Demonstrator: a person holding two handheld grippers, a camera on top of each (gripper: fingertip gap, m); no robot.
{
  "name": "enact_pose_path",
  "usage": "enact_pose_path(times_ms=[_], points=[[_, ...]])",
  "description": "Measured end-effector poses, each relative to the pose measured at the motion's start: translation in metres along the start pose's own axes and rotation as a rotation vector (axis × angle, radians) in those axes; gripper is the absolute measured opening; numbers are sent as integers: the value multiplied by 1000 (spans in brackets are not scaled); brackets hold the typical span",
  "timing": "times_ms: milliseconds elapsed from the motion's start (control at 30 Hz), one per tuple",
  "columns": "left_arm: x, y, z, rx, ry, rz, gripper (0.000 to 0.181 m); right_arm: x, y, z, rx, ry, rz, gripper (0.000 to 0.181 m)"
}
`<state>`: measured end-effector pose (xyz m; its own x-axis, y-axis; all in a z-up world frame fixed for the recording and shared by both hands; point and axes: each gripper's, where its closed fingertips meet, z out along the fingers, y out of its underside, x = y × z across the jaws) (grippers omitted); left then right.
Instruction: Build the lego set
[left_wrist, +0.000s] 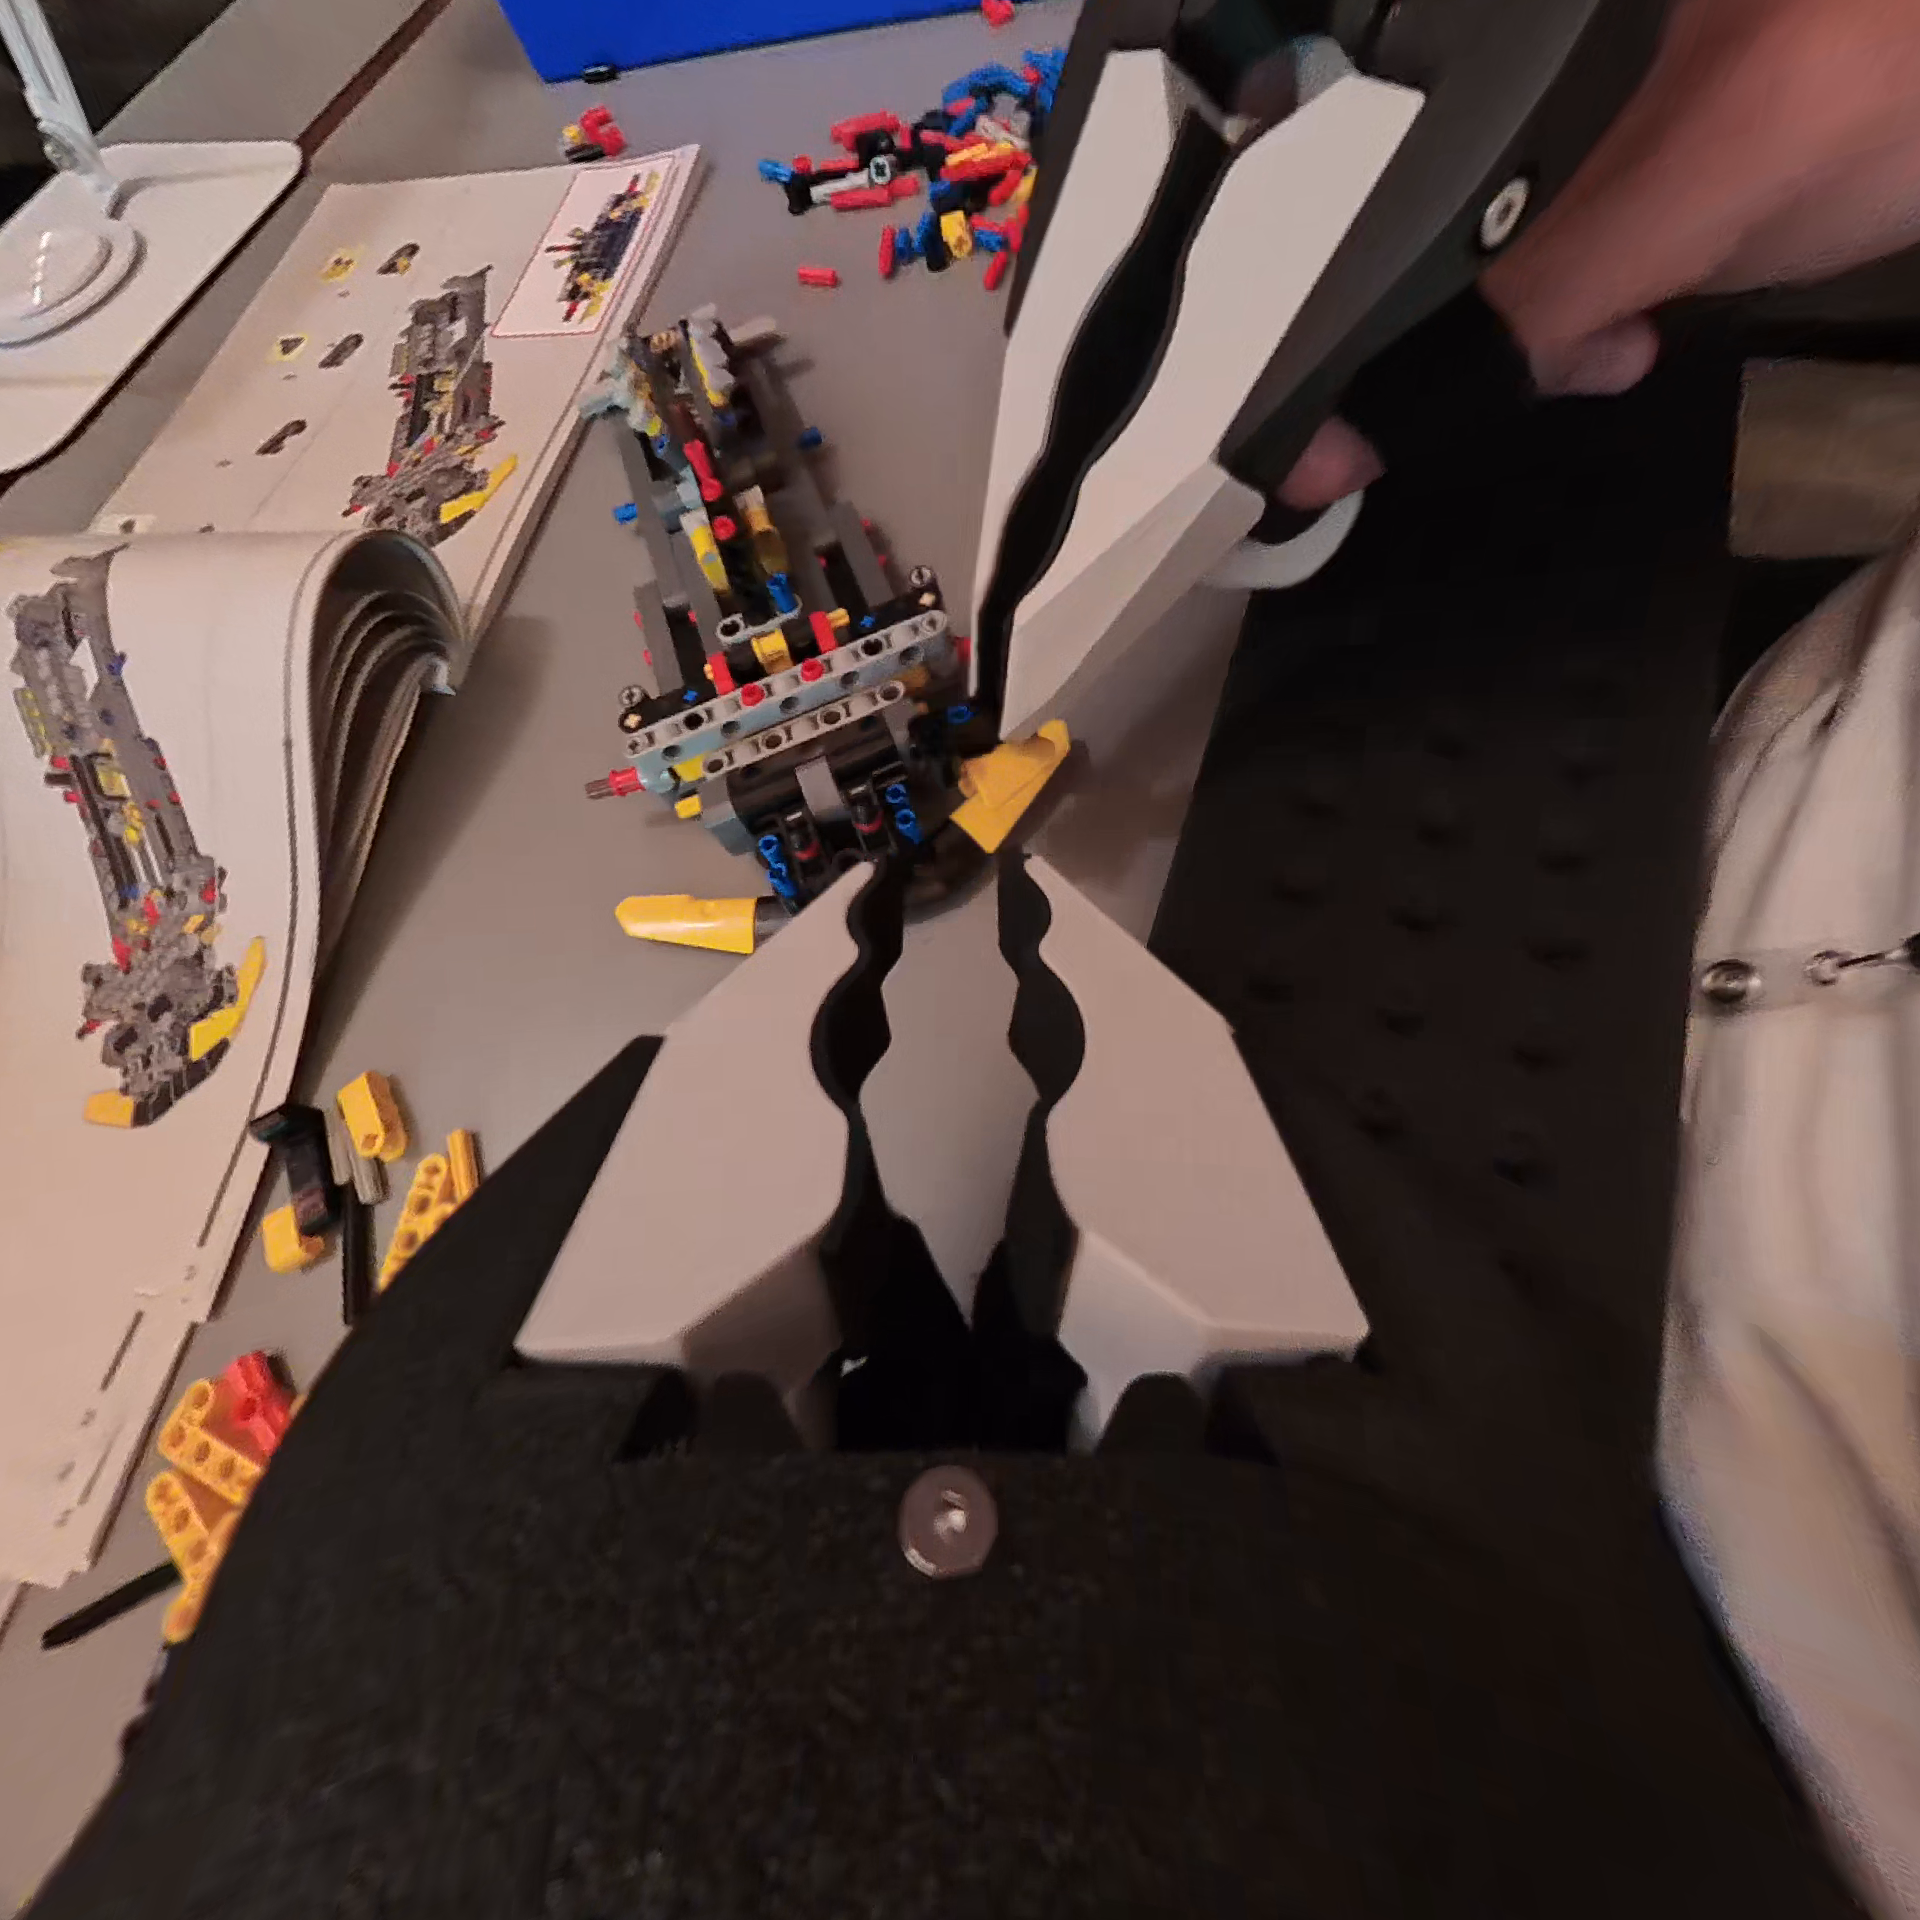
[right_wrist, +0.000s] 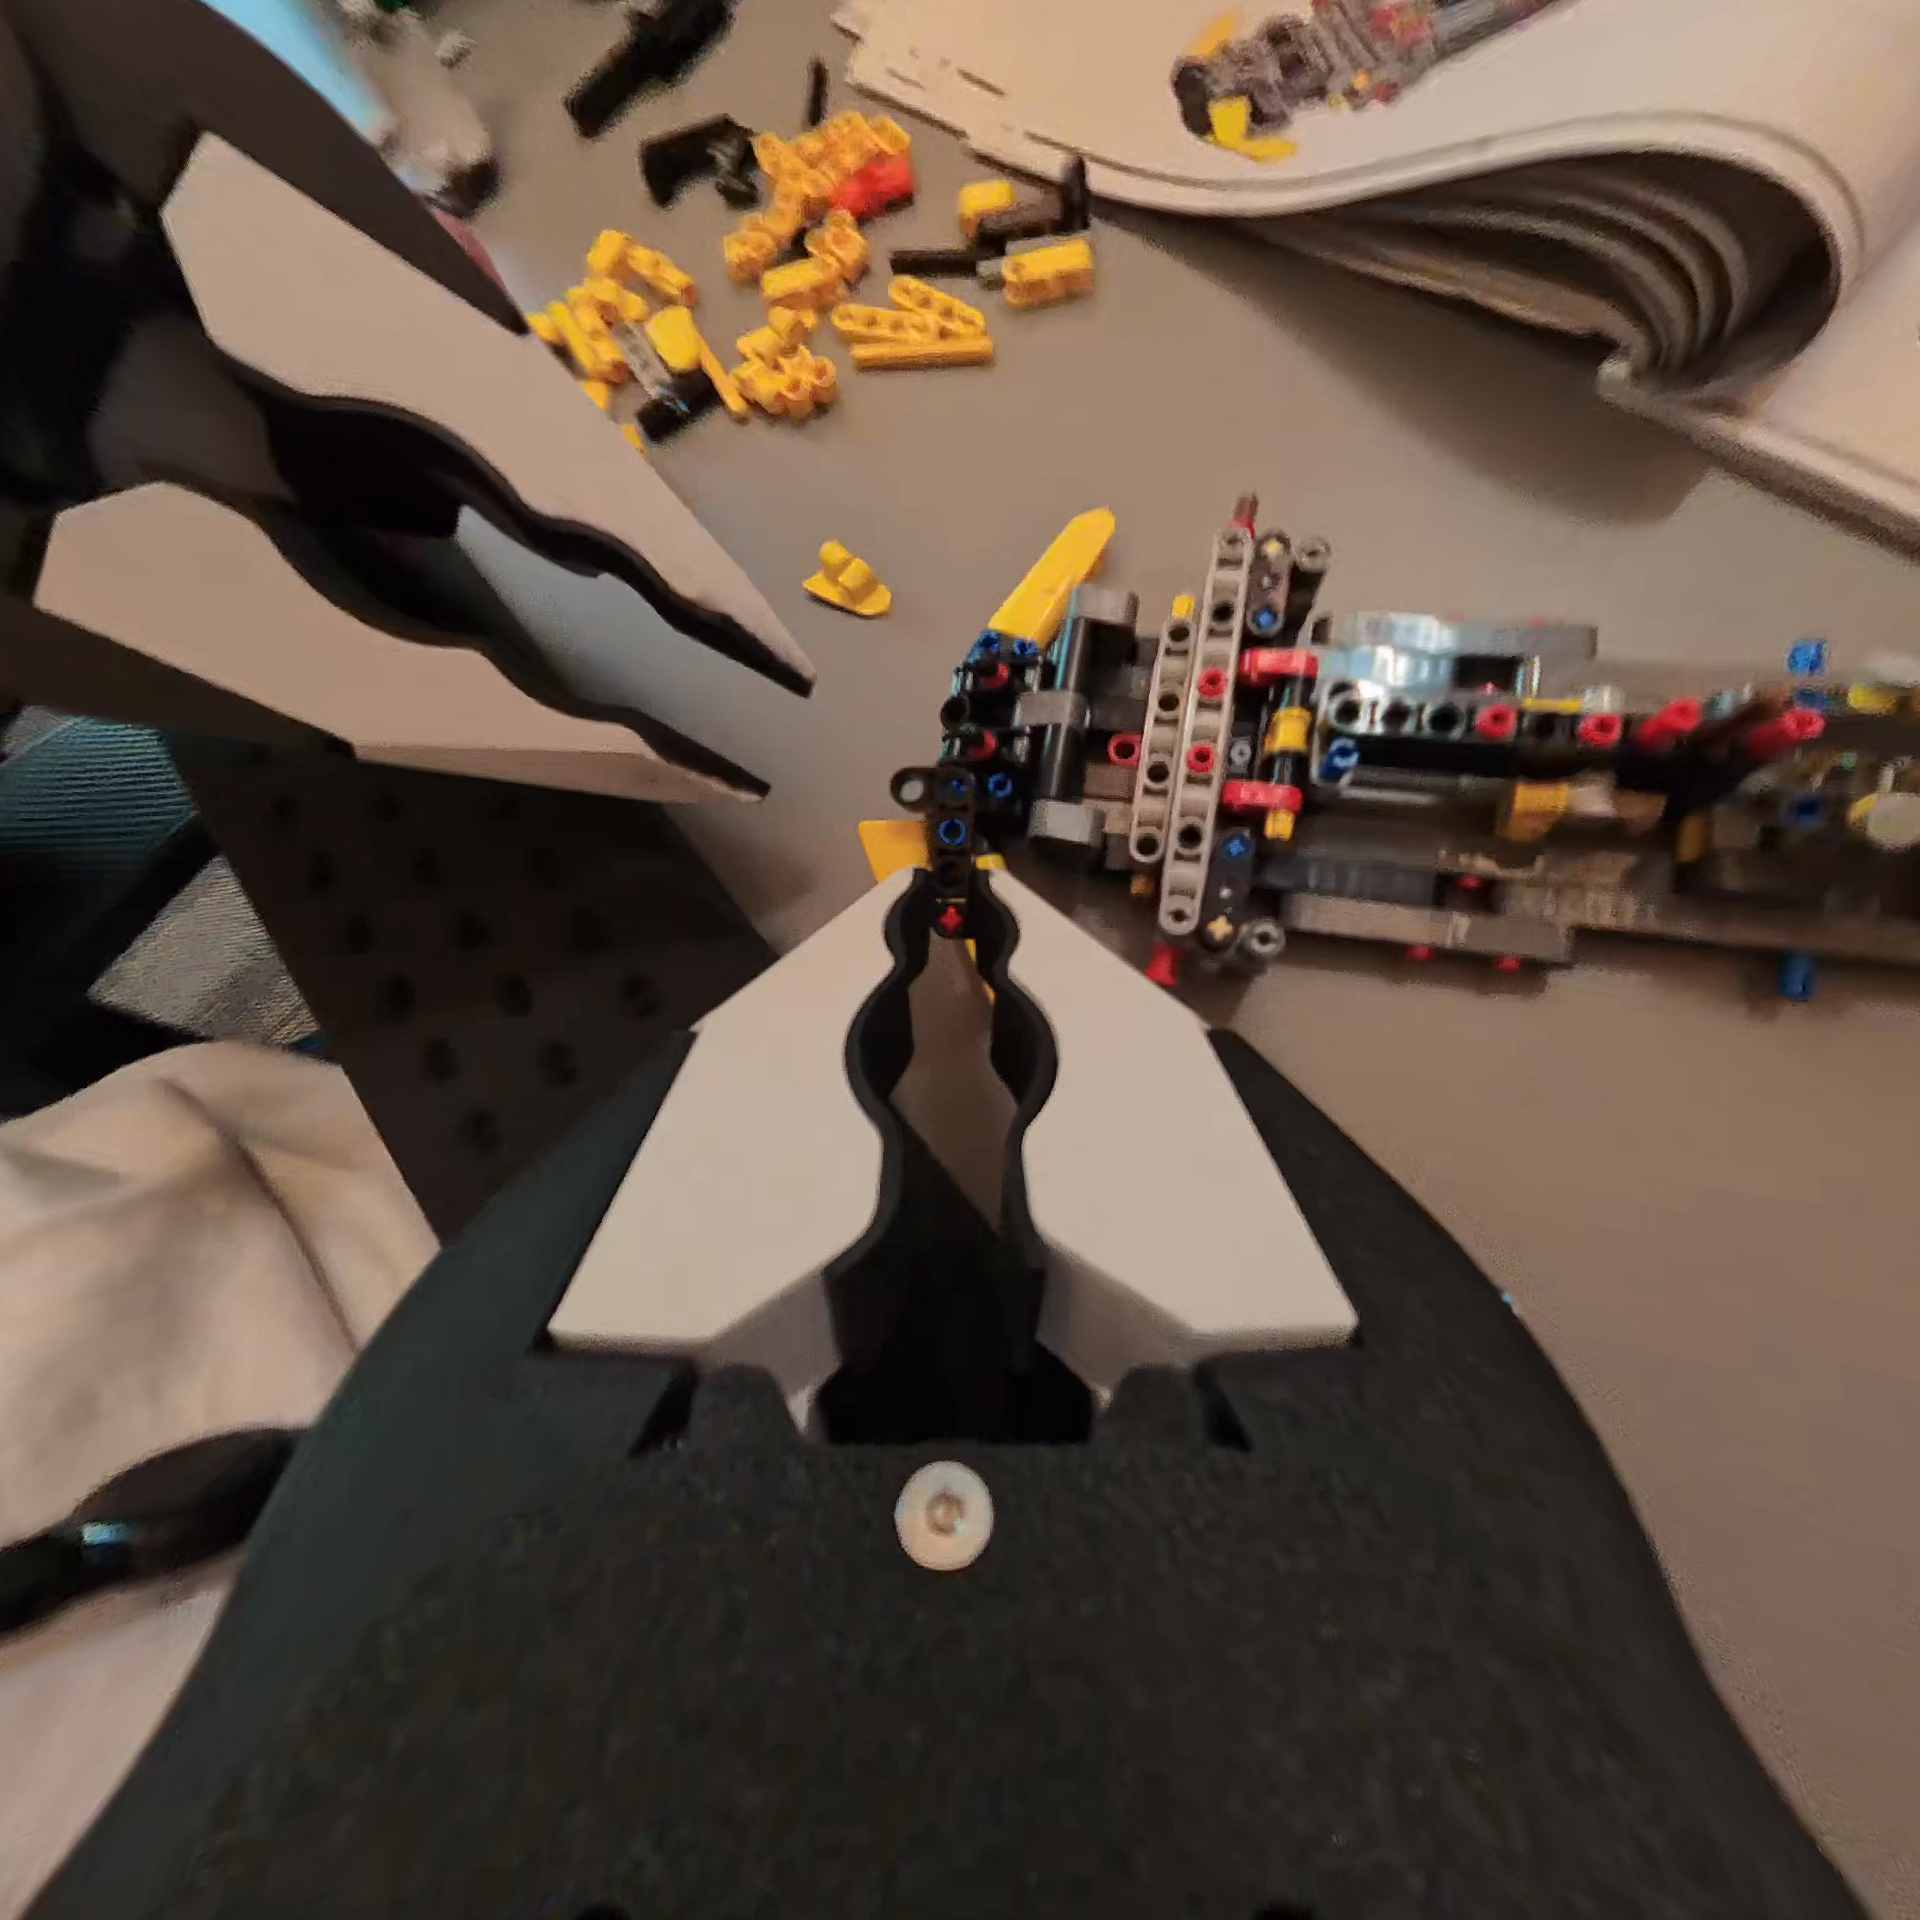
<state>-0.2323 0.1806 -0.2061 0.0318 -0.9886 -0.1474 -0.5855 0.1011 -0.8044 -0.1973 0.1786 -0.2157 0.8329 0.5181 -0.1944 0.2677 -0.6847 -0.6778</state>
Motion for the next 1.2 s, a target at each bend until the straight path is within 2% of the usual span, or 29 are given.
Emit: enact_pose_path(times_ms=[100, 333, 500, 700, 767, 1067, 1200], points=[[-4, 1, 8, -6, 6, 42, 14, 1, 1, 1, 5, 97, 40, 7], [-28, -6, 15, 9, 85, 42, 17, 6, 4, 6, -29, 176, 91, 7], [-43, 4, 33, -102, 139, -132, 32, 5, 1, 10, -64, 206, 93, 7], [-36, -1, 36, -63, 361, -365, 45, 7, 7, 16, -125, 223, 105, 6], [-35, -2, 36, -49, 393, -407, 45, 7, 7, 15, -136, 220, 111, 7], [-36, 6, 43, -98, 328, -371, 51, 10, 6, 16, -177, 248, 74, 6], [-35, 6, 43, -97, 337, -389, 47, 10, 4, 16, -164, 246, 59, 6]])
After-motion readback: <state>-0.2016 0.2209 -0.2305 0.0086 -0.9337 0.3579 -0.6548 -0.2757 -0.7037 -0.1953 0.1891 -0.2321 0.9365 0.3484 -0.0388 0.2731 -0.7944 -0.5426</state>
